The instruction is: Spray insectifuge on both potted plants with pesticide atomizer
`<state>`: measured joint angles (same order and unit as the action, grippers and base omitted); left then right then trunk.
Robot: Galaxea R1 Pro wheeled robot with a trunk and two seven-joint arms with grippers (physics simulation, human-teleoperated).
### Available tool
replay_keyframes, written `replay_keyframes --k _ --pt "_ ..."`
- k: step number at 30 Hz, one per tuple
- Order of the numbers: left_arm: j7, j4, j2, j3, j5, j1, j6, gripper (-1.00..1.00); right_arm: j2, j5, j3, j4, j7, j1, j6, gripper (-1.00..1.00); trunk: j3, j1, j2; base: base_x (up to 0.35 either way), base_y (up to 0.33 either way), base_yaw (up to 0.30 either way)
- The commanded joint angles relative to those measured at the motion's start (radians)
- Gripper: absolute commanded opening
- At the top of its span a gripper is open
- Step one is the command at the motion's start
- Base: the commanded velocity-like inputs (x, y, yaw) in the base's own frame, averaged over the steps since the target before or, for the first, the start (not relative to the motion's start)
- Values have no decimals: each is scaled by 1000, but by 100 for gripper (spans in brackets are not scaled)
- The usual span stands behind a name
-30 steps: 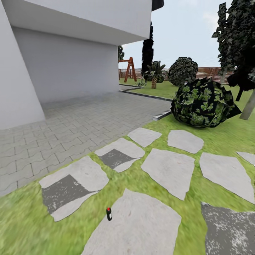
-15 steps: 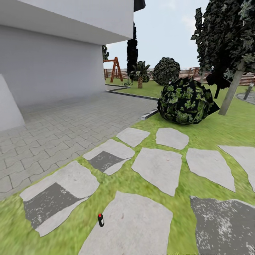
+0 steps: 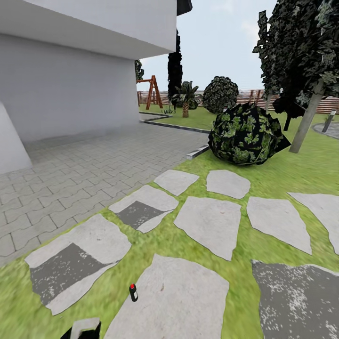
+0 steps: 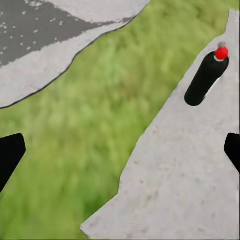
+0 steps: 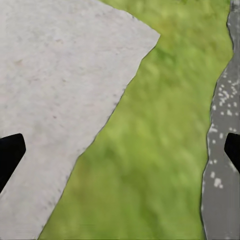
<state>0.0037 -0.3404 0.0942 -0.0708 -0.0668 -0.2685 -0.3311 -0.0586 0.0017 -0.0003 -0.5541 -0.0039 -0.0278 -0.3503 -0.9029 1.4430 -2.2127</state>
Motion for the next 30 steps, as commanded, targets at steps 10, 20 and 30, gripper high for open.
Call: replay_keyframes --k 10,20,30 --pt "13 -16 -5 3 -6 -195 8 100 -1 3 0 -236 -1 -157 33 100 -1 0 0 0 0 0" --pt "102 -2 -40 2 0 -226 -1 100 -3 2 -3 -143 -2 -386 168 100 -1 0 0 0 0 0" --pt "100 9 -44 7 8 -215 -6 100 -1 3 2 -133 5 -392 172 100 -1 0 0 13 -2 0"
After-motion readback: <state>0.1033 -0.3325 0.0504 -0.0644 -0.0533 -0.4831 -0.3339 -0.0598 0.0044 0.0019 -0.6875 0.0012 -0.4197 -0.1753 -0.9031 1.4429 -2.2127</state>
